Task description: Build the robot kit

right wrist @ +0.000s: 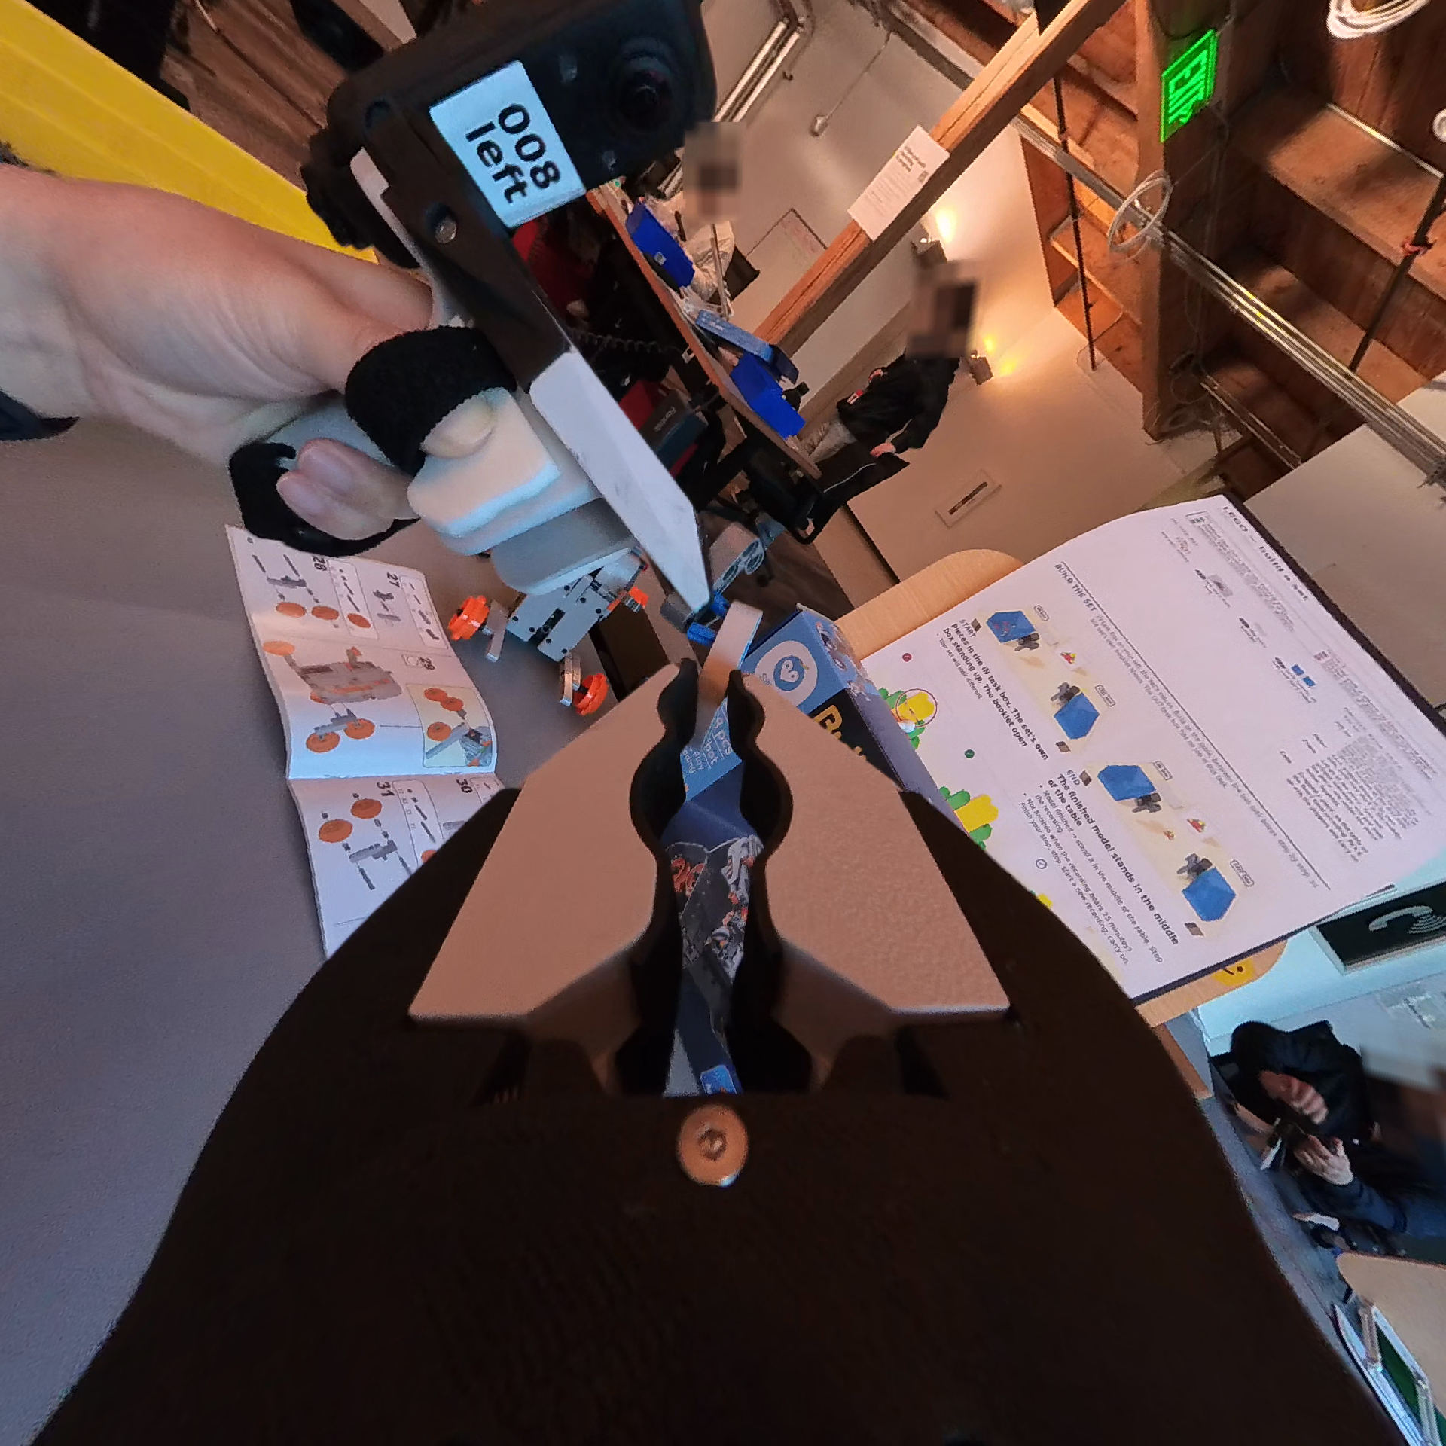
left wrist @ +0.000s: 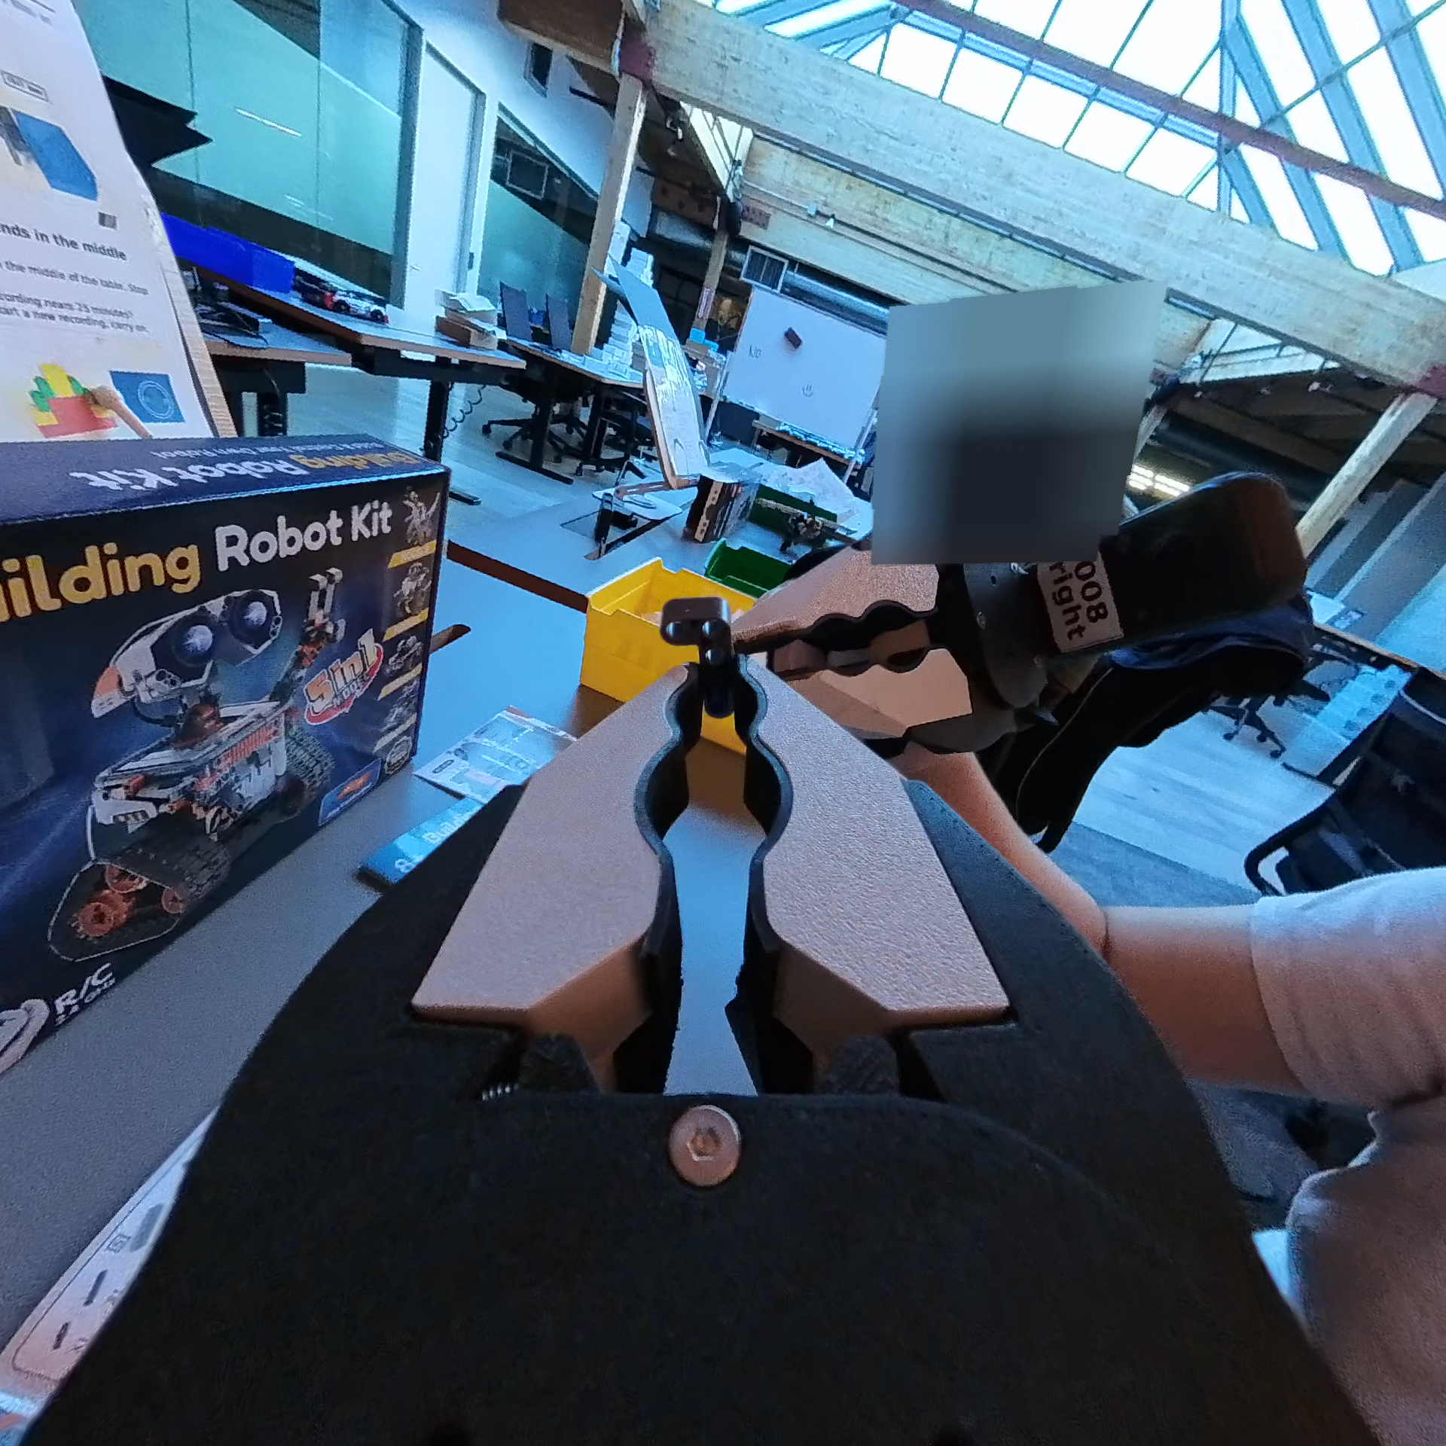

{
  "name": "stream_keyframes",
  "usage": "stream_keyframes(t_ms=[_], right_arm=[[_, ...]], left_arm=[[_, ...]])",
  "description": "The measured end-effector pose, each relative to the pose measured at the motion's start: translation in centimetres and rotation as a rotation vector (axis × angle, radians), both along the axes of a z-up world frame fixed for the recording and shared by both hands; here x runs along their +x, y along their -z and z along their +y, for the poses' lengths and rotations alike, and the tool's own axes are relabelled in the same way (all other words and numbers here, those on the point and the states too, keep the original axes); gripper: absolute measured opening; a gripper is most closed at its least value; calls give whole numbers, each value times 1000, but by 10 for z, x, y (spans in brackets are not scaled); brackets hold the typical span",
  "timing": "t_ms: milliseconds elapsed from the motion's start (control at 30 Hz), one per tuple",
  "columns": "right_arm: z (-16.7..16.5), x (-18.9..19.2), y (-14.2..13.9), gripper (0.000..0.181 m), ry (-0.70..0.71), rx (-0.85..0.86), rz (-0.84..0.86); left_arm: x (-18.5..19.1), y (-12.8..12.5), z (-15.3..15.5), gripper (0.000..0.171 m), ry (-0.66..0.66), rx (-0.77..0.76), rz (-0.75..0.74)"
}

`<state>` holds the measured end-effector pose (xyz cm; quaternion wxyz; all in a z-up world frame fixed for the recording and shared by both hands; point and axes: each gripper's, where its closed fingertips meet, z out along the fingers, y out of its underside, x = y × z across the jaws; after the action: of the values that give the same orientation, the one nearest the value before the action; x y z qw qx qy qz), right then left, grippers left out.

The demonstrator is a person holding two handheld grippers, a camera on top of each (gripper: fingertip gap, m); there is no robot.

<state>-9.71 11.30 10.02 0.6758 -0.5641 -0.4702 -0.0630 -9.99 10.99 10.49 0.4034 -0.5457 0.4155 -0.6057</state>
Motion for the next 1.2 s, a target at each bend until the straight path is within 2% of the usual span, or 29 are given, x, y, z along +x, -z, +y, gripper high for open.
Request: stream_keyframes(t_ms=[233, 500, 767, 1000, 1200], right_arm=[[-6, 1, 4, 5, -47, -17, -27], [-7, -1, 2, 5, -32, 0, -45], [-7, -1, -1, 5, 1, 21, -70], [-7, -2, -1, 5, 29, 54, -117], [-7, -2, 0, 5, -9, 42, -72]], left_arm=[[2, 4, -7, 4, 37, 17, 30], [0, 2, -8, 4, 53, -5, 17], [2, 0, -8, 4, 24, 8, 21], [2, 3, -3, 4, -48, 76, 71], [2, 2, -5, 4, -4, 23, 38]])
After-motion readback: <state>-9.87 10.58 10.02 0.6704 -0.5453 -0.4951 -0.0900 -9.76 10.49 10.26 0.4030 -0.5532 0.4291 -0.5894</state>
